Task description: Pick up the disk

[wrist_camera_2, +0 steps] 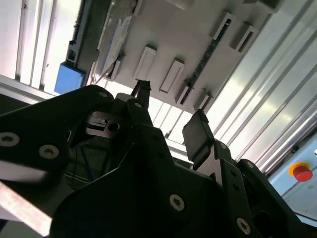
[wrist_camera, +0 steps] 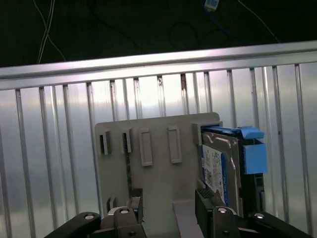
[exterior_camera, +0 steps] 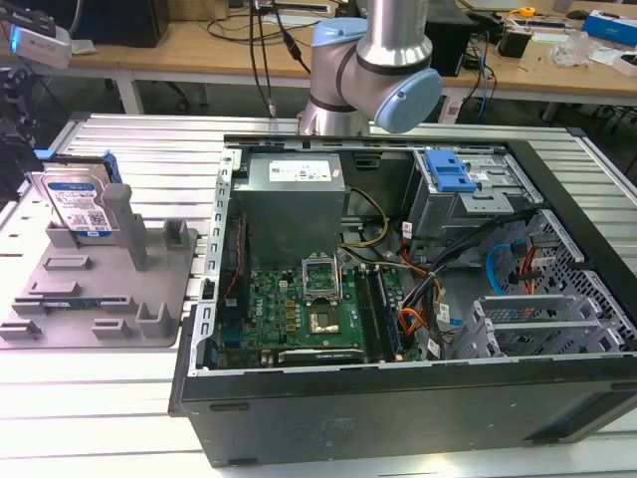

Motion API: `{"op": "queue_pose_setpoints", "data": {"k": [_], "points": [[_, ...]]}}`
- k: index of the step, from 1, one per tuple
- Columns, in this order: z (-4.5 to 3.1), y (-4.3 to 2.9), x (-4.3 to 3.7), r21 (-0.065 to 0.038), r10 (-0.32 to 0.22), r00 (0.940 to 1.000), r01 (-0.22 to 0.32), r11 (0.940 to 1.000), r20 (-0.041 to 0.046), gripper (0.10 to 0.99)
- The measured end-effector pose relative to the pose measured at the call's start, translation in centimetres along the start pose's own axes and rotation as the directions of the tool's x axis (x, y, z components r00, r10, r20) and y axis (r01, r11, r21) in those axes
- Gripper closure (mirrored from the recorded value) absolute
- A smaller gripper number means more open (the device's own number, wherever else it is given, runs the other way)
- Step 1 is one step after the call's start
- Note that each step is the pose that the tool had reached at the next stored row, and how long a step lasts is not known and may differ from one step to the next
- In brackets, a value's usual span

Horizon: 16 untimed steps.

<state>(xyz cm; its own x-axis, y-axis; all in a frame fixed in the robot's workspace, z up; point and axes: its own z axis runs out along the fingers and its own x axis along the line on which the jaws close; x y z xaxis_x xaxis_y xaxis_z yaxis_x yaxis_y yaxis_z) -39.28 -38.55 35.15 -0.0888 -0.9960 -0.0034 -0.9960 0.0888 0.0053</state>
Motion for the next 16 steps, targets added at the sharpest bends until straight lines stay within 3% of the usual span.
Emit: {"op": "queue_pose_setpoints", "data": {"k": [14,16], "points": [[0.12,0.64,-7.15,0.0,-0.019,0.9998,0.019,0.9998,-0.0011,0.545],[0.12,0.64,-7.23,0.0,-0.019,0.9998,0.019,0.9998,-0.002,0.545]]}}
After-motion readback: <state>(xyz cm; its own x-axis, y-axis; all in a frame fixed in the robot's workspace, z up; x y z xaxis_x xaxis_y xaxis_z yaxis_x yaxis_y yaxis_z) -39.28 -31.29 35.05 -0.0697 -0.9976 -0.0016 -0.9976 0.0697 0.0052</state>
